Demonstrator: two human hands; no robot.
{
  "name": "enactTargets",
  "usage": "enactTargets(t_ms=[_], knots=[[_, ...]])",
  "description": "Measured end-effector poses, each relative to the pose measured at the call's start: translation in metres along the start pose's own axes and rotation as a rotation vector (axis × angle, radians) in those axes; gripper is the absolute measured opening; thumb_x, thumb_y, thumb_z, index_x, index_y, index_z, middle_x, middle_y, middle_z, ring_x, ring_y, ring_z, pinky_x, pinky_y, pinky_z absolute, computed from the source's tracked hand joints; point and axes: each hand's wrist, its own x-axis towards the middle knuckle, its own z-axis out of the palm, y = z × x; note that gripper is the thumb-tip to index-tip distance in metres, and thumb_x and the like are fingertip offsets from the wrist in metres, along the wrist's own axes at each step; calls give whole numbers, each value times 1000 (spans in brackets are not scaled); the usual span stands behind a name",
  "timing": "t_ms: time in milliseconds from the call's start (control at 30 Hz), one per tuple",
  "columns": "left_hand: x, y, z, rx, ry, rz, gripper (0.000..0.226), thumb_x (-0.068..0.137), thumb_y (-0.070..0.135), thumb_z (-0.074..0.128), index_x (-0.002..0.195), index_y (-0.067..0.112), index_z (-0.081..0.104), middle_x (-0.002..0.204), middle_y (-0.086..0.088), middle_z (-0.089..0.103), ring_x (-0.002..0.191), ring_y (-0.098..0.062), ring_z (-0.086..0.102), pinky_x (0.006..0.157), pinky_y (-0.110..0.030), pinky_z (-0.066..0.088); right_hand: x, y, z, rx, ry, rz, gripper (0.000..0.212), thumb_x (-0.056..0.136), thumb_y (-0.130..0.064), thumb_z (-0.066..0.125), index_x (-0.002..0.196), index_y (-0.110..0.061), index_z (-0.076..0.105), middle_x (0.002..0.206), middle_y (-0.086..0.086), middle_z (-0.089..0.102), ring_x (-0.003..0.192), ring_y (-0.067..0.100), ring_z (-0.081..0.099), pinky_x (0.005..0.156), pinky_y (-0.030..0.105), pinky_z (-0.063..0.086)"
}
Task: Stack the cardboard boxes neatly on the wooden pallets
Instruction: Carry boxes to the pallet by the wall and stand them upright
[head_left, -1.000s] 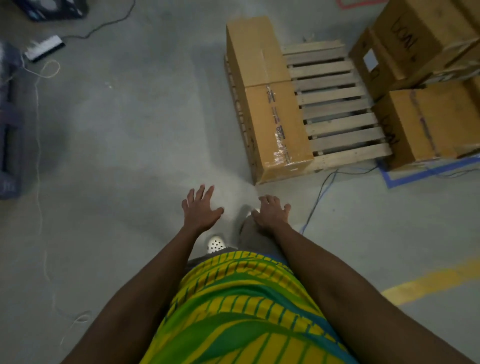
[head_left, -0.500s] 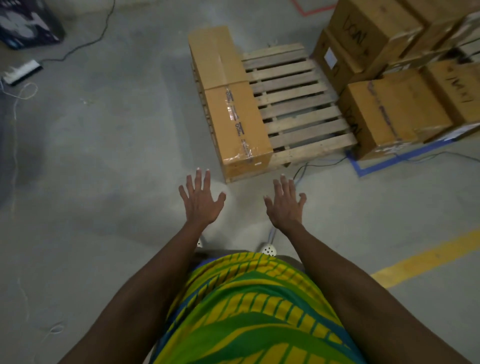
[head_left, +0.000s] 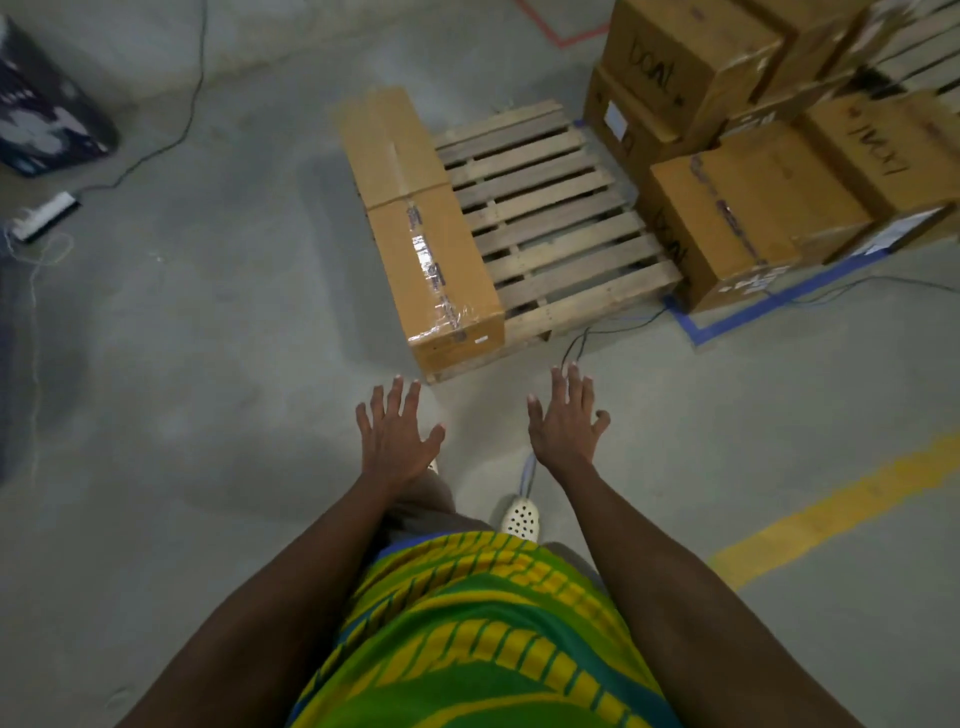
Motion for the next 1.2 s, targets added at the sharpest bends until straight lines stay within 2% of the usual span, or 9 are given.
enactTargets(t_ms=[133,267,433,533,700,833,933,1067,1200], knots=[[20,18,6,116,-30,123,87,87,68,37,161,25,20,169,-7,11,155,-36,8,122,-60,6,7,5,10,33,17,9,63,106,-52,31,162,-28,13,171,-3,3,157,23,2,116,63,18],[62,27,58,176,-20,254,88,89,65,46,161,24,18,169,-7,9,155,-36,6,123,-61,8,42,9,63,87,16,-25,67,105,-55,28,163,-27,7,171,-4,0,157,22,-2,120,57,17],[147,3,217,288,-30,368,87,93,55,48,162,16,14,169,-14,2,156,-37,-1,124,-58,9,148,37,219,93,84,-101,70,106,-49,35,163,-22,6,171,-2,1,157,21,-2,120,50,23],[212,-33,338,360,-33,418,90,91,49,53,162,13,10,169,-17,0,155,-38,-3,124,-57,6,231,59,343,69,105,-130,74,105,-44,39,163,-20,-1,171,-2,-7,157,21,-7,121,49,20],[332,-95,506,416,90,367,97,90,42,53,161,5,-2,167,-21,-12,155,-36,-13,126,-52,2,361,81,527,58,189,-172,80,104,-33,44,162,-20,-8,170,-2,-16,156,22,-12,123,49,17],[406,-121,590,372,274,240,101,87,33,56,158,-1,-7,166,-22,-16,154,-35,-16,126,-49,-2,426,87,613,91,255,-232,88,95,-16,44,161,-21,-14,168,-3,-23,156,21,-16,124,49,18],[447,-131,630,344,362,148,104,89,38,57,157,-3,-10,165,-21,-17,154,-35,-17,126,-48,-8,455,89,645,91,288,-277,92,83,-17,33,161,-19,-14,168,-1,-23,156,22,-16,124,49,18],[473,-138,655,346,411,82,105,87,39,57,157,-4,-8,166,-21,-14,154,-35,-14,126,-48,-6,474,97,662,8,302,-417,91,82,-28,32,162,-15,-8,169,3,-17,156,24,-15,124,49,15],[473,-139,648,339,351,57,107,85,39,57,157,-3,-9,166,-19,-16,154,-32,-16,126,-47,-3,481,93,656,-82,253,-399,96,88,-22,50,161,-14,-12,169,4,-19,156,25,-16,124,50,20]])
